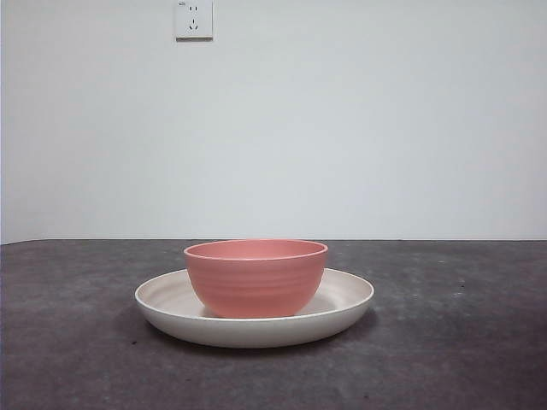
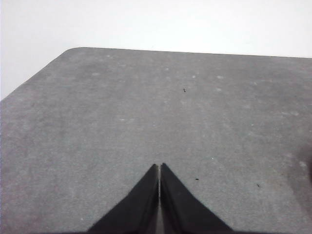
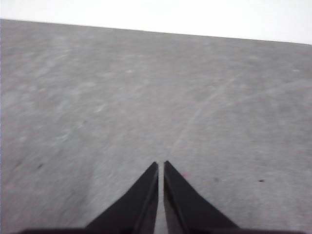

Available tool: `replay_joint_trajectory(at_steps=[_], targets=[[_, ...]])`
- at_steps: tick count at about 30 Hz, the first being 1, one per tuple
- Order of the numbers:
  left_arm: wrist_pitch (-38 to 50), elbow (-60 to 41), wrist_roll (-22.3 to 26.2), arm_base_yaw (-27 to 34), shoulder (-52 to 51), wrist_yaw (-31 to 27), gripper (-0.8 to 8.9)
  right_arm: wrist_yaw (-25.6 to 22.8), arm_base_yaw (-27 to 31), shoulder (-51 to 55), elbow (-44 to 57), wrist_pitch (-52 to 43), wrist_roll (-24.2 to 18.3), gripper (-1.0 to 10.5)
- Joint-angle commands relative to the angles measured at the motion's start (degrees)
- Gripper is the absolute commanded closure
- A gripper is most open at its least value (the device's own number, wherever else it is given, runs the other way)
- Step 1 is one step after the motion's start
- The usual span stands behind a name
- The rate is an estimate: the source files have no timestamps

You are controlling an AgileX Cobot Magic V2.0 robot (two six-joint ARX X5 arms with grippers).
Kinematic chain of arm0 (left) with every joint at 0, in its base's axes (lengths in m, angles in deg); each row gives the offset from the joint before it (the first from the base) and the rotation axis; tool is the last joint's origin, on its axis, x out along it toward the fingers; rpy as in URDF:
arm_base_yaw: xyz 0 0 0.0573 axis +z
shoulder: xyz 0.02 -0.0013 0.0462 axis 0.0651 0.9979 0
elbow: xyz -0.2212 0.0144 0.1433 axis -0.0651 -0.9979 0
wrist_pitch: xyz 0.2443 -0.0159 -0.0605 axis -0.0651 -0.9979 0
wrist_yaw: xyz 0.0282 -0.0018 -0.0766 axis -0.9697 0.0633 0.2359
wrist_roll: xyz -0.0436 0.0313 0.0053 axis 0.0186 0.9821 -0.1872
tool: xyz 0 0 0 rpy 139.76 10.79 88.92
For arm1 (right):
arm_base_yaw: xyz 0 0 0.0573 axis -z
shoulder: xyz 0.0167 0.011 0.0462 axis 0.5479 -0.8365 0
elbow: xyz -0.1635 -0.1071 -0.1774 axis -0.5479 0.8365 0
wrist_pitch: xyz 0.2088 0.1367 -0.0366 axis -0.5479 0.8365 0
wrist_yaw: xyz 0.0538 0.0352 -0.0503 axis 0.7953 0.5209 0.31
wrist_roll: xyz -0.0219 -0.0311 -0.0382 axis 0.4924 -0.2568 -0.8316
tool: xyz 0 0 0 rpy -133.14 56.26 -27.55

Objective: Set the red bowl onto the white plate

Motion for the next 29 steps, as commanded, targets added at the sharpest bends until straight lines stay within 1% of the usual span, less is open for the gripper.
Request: replay_joint_trajectory(at_steps=[1, 29], targets=[[-0.3, -1.2, 0.4, 0.0, -0.1, 0.0, 8.06, -1.4, 0.1, 1.8, 0.5, 0.3, 2.0, 9.3], [-0.3, -1.2, 0.4, 0.0, -0.1, 0.0, 8.06, -1.7, 0.1, 2.3, 0.5, -1.4, 1.6, 9.3]])
